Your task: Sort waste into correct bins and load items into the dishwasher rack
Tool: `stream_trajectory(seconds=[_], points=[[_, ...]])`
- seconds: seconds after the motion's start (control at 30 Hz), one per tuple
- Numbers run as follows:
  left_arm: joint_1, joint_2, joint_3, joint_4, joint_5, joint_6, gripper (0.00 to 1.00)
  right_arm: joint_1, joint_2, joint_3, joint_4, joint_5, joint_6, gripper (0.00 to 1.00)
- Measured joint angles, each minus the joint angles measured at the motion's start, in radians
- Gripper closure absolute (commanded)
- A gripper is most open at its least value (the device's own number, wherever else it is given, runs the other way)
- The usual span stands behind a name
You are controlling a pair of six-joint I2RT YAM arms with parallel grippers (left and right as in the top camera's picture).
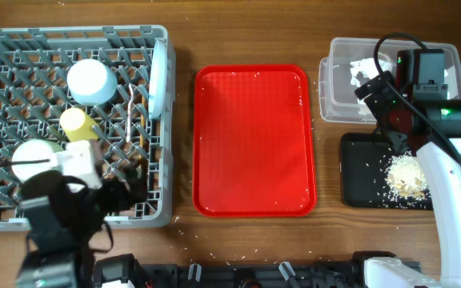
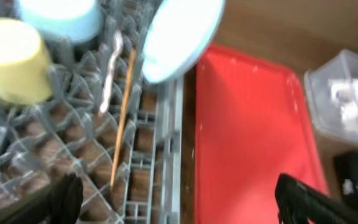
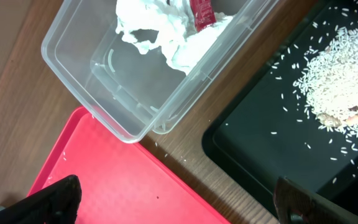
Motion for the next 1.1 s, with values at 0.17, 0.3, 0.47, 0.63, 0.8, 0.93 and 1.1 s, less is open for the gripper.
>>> stream_trajectory(seconds=[0.17, 0.3, 0.47, 0.63, 0.8, 0.93, 1.1], points=[[-0.085, -0.159, -0.312, 0.315, -0.005, 0.079, 0.00, 0.000, 0.000, 0.000, -0.001, 0.000, 0.000, 0.00], [-0.154, -0.340, -0.552, 0.578, -0.026, 0.096, 0.00, 0.000, 0.000, 0.000, 0.000, 0.000, 0.000, 0.00], [-0.198, -0.478, -0.719, 0.808, -0.047, 0.094, 0.00, 0.000, 0.000, 0.000, 0.000, 0.000, 0.000, 0.00], [-0.229, -0.557, -0.797, 0.914, -0.066, 0.082, 0.00, 0.000, 0.000, 0.000, 0.000, 0.000, 0.000, 0.01], [-0.230, -0.557, -0.802, 0.915, -0.241, -0.098, 0.00, 0.000, 0.000, 0.000, 0.000, 0.000, 0.000, 0.00], [-0.230, -0.557, -0.804, 0.866, -0.327, -0.148, 0.00, 0.000, 0.000, 0.000, 0.000, 0.000, 0.000, 0.00], [-0.230, -0.557, -0.804, 0.865, -0.349, -0.151, 0.00, 0.000, 0.000, 0.000, 0.000, 0.000, 0.000, 0.00]])
